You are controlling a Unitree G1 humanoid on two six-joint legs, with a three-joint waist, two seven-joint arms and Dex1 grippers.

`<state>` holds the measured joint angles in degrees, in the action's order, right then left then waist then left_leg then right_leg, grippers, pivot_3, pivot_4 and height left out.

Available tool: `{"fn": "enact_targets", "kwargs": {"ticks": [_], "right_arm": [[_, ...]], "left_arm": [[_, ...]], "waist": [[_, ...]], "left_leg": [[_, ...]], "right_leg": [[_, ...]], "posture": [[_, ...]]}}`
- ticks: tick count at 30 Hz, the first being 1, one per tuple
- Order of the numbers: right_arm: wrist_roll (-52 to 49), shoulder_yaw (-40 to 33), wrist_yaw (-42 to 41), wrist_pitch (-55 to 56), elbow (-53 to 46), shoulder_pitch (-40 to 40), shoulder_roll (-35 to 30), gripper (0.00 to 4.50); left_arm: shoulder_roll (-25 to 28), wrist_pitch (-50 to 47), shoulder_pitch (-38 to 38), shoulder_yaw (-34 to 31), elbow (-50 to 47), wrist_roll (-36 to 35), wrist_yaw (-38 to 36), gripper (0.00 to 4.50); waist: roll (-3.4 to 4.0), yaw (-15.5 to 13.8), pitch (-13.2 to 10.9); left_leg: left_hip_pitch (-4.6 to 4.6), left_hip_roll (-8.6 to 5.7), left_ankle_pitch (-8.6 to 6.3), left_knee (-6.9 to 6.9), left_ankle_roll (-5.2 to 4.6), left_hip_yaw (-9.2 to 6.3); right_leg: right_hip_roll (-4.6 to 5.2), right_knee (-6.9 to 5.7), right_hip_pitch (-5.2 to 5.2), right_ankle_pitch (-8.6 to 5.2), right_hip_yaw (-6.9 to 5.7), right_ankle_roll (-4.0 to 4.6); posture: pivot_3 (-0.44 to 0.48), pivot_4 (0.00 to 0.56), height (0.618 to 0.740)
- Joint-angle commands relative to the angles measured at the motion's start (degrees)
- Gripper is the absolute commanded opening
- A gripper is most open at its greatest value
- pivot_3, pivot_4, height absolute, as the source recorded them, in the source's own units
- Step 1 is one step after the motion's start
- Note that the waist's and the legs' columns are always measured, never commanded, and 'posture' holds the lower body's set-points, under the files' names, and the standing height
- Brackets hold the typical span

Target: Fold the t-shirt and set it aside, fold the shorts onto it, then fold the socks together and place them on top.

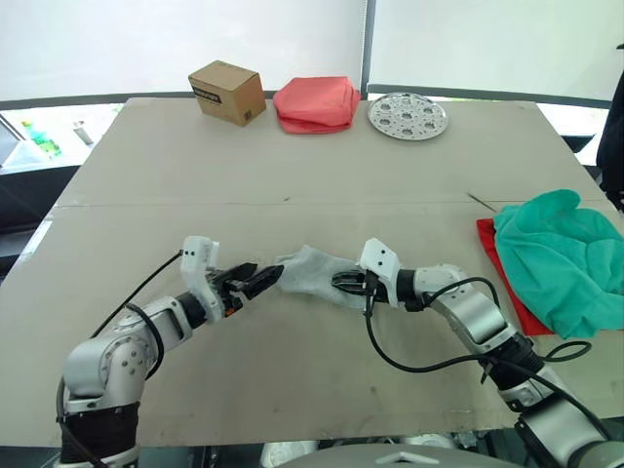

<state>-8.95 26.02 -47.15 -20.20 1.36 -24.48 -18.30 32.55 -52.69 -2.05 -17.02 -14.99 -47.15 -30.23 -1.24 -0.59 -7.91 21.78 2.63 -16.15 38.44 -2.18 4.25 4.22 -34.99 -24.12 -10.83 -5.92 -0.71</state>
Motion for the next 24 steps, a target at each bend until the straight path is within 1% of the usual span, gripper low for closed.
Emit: {"fn": "enact_targets", "kwargs": {"ticks": [1,3,7,11,13,15,18,24], "right_arm": [[1.1,0.1,-0.3,0.1,0.7,0.7,0.4,0.00],[1.4,0.2,-0.3,0.0,0.6,0.9,0.7,0.00],[1.6,0.0,-0.3,-0.4,0.0,1.5,1.0,0.00],[2.0,0.1,-0.2,-0.3,-0.2,2.0,0.9,0.00],[2.2,0.0,-0.3,-0.3,-0.2,2.0,1.1,0.00],[2.4,-0.2,-0.3,-0.3,-0.1,2.0,1.1,0.00],[2.6,-0.4,-0.3,-0.3,0.1,1.9,1.1,0.00],[2.7,-0.9,-0.3,-0.4,0.2,1.4,1.1,0.00]], "left_arm": [[-0.5,-2.9,-1.7,4.5,-0.5,-0.6,-1.2,4.46],[-1.2,-4.7,-2.6,4.5,0.1,-1.5,-0.5,4.46],[0.0,-6.1,-3.7,5.7,0.8,-1.0,-2.4,4.46],[-1.0,-7.3,-5.9,5.7,2.0,-1.5,-2.2,4.46],[-1.9,-8.3,-6.7,4.8,2.4,-2.4,-1.6,4.46],[-2.7,-9.3,-7.2,3.5,2.6,-3.6,-1.3,4.46],[-3.5,-12.3,-7.6,1.5,1.8,-7.8,-1.7,4.46],[-4.0,-14.8,-7.8,1.5,0.7,-12.0,-2.6,4.46]], "waist": [[0.02,-0.2,0.0],[0.02,-0.1,0.0],[0.04,0.0,0.0],[0.05,-0.2,0.0],[0.05,-0.2,0.0],[0.04,-0.1,0.0],[0.05,0.0,0.0],[0.05,0.1,0.0]], "left_leg": [[0.00,0.00,0.00,0.00,0.00,0.00],[-0.01,-0.01,0.01,0.00,0.01,0.00],[-0.04,-0.01,0.00,-0.01,0.01,0.00],[-0.03,-0.01,0.01,-0.01,0.01,-0.01],[-0.04,-0.03,0.00,-0.01,0.00,-0.01],[-0.03,-0.03,0.00,0.00,0.00,-0.01],[-0.03,-0.02,0.00,-0.01,0.01,-0.01],[-0.02,-0.01,0.11,-0.03,0.18,-0.03]], "right_leg": [[0.00,0.00,0.00,0.00,0.00,0.01],[0.01,0.00,0.02,0.01,-0.01,0.01],[0.00,0.00,0.04,0.00,0.00,0.01],[0.02,0.00,0.04,0.00,-0.02,0.00],[0.04,0.00,0.05,-0.01,-0.02,0.00],[0.05,0.01,0.05,-0.01,-0.02,-0.01],[0.04,0.00,0.05,0.00,-0.01,-0.02],[0.00,0.01,0.04,0.01,-0.02,-0.03]], "posture": [[0.000,0.150,0.740],[0.000,0.150,0.740],[0.000,0.150,0.740],[0.000,0.150,0.740],[0.000,0.150,0.740],[0.000,0.150,0.740],[0.000,0.150,0.740],[0.000,0.150,0.740]]}}
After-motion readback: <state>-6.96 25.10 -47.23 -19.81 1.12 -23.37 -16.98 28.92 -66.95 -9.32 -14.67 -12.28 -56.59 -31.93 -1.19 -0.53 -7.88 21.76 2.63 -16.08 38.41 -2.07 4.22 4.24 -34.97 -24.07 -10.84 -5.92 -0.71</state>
